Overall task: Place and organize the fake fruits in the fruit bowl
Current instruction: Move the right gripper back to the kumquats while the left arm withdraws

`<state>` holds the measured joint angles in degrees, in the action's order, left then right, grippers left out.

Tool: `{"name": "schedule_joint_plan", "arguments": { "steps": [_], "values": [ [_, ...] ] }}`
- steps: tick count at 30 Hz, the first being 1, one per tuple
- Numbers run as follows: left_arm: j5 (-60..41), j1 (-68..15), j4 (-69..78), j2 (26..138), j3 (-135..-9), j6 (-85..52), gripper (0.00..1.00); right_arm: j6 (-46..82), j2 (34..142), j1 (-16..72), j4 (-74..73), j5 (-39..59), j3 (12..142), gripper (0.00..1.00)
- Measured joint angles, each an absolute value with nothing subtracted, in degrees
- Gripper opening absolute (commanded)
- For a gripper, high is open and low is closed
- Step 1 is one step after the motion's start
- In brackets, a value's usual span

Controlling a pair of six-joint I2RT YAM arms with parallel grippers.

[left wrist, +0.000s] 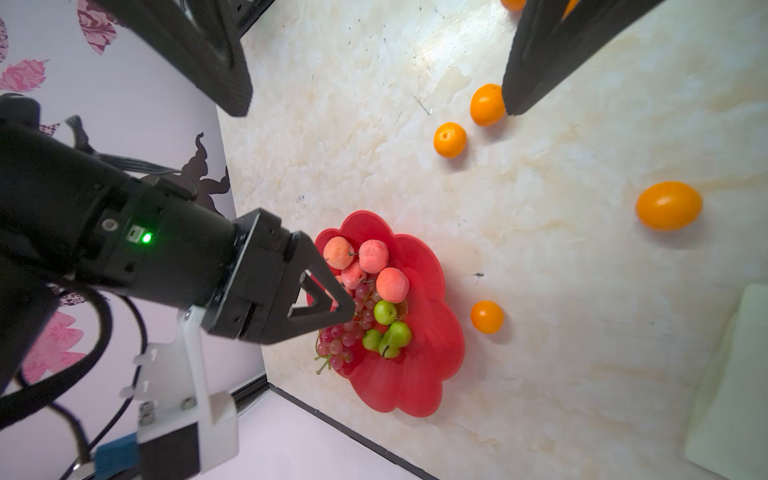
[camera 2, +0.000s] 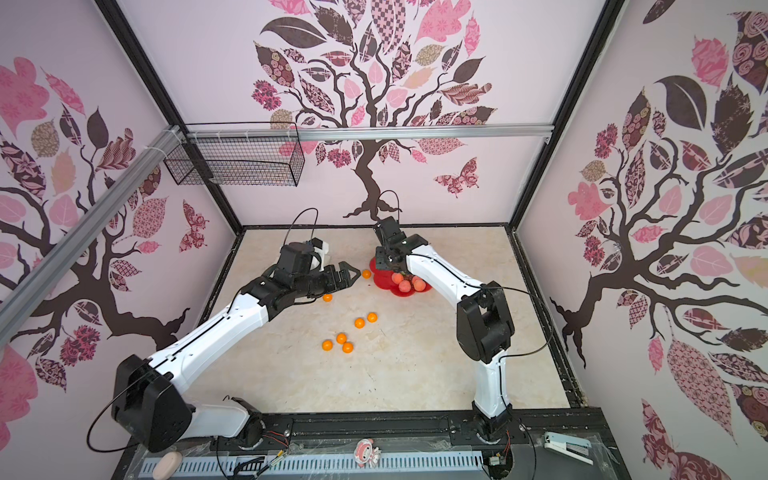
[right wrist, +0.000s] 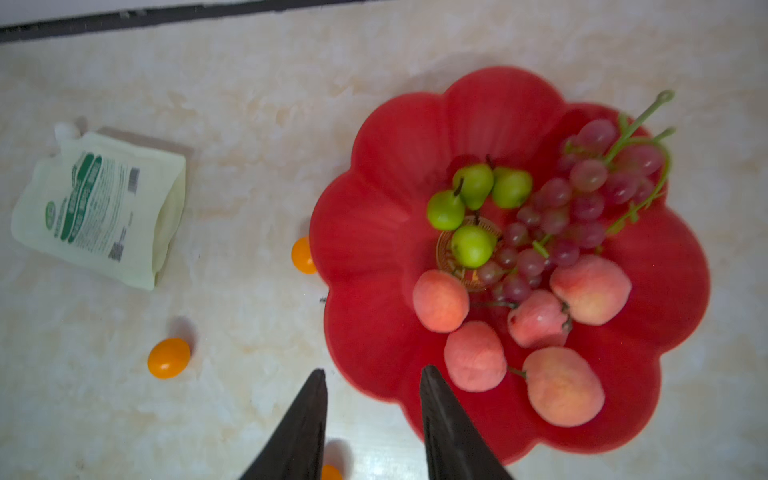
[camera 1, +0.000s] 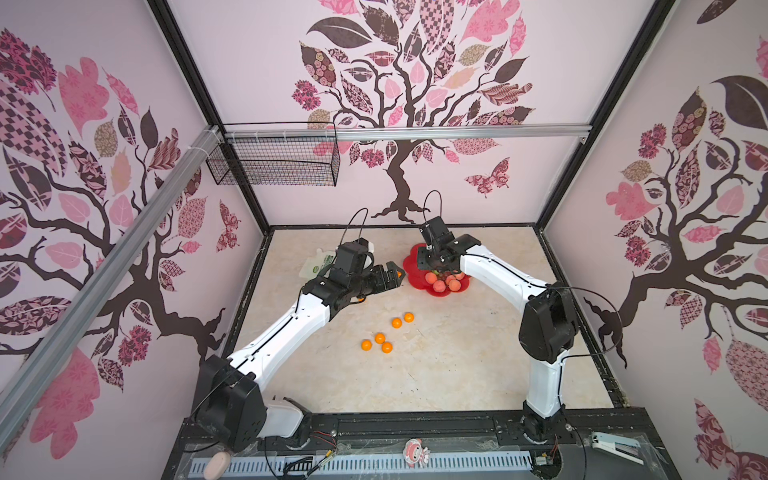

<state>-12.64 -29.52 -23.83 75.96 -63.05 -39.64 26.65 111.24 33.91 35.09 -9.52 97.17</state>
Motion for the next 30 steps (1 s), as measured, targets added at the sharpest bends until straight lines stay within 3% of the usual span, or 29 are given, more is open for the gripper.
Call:
{"name": "schedule_joint_plan", "arguments": {
  "steps": [16,30],
  "values": [
    [-2.0,-28.8,-39.4,49.4,-46.3,-41.9,0.98,31.1,110.6,53.5,33.6,-10.1,91.7,0.4],
    [-10.7,-10.5,-46.2,38.5,-37.5,-45.3,0.98,33.3,118.8,59.5,37.5,-3.9,98.5,0.42]
  ]
}}
